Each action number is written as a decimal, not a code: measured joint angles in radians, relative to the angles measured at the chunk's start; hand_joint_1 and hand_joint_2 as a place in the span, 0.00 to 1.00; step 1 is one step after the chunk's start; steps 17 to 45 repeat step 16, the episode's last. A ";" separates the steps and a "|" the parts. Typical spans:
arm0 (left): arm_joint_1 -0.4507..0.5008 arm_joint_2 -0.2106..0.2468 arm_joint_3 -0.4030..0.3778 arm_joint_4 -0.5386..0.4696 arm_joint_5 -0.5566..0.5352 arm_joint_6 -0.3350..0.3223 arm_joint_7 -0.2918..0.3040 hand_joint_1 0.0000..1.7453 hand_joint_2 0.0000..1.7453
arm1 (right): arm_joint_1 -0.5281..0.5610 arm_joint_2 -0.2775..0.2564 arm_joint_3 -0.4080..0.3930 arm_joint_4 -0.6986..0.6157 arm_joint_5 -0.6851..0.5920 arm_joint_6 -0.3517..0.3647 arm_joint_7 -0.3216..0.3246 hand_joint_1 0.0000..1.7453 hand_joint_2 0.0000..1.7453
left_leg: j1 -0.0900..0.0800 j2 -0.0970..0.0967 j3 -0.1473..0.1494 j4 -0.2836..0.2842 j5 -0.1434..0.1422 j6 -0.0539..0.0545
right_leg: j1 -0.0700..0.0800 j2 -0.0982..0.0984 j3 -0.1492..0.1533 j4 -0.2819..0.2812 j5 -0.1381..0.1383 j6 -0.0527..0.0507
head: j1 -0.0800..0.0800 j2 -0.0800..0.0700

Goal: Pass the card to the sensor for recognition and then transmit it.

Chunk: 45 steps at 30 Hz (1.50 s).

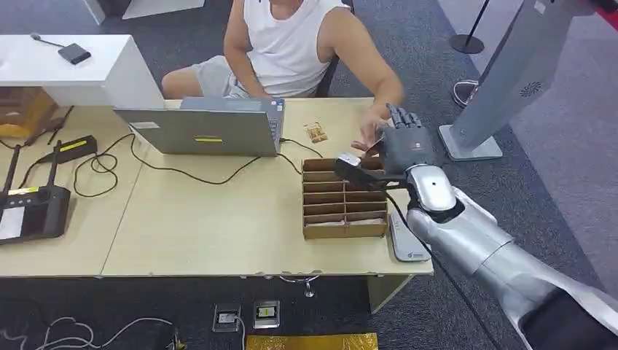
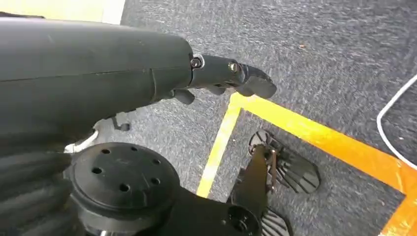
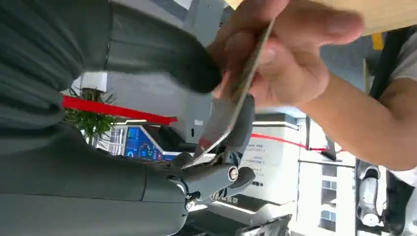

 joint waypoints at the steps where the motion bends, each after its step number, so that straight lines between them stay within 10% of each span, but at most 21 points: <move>1: 0.003 -0.003 0.000 0.000 0.000 0.005 0.000 0.00 1.00 | 0.000 0.002 0.000 0.009 0.005 -0.021 0.003 0.00 1.00 | 0.000 0.000 0.000 0.000 0.000 0.000 | 0.000 0.000 0.000 0.000 0.000 0.000 | 0.000 0.000; 2: 0.005 -0.005 0.000 0.000 0.000 0.009 0.000 0.00 1.00 | 0.000 0.005 0.000 0.018 0.008 -0.037 0.006 0.00 1.00 | 0.000 0.000 0.000 0.000 0.000 0.000 | 0.000 0.000 0.000 0.000 0.000 0.000 | 0.000 0.000; 3: 0.007 -0.007 0.000 0.000 0.000 0.013 0.000 0.00 1.00 | 0.000 0.007 0.000 0.026 0.008 -0.052 0.007 0.00 0.00 | 0.000 0.000 0.000 0.000 0.000 0.000 | 0.000 0.000 0.000 0.000 0.000 0.000 | 0.000 0.000; 16: 0.027 -0.028 0.000 0.004 0.000 0.065 -0.006 0.00 1.00 | 0.064 -0.046 -0.105 -0.060 0.103 -0.383 0.103 0.00 0.00 | 0.000 0.000 0.001 0.000 0.000 0.000 | 0.000 0.000 0.000 -0.001 0.000 0.000 | 0.000 0.000; 45: 0.027 -0.028 0.000 0.004 0.000 0.065 -0.006 0.00 1.00 | 0.064 -0.046 -0.105 -0.060 0.103 -0.383 0.103 0.00 0.00 | 0.000 0.000 0.001 0.000 0.000 0.000 | 0.000 0.000 0.000 -0.001 0.000 0.000 | 0.000 0.000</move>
